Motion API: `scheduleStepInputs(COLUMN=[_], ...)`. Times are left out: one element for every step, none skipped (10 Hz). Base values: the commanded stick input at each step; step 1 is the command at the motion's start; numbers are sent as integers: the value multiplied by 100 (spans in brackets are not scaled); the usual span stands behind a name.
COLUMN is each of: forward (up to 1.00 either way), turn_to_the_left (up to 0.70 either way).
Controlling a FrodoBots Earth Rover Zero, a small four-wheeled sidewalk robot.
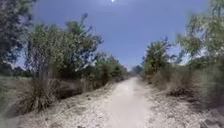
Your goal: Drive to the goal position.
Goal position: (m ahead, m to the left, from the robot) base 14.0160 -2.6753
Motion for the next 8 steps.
scheduleStepInputs(forward=[45,45,45,45,45,45,45,45], turn_to_the_left=[0,0,0,0,0,0,0,0])
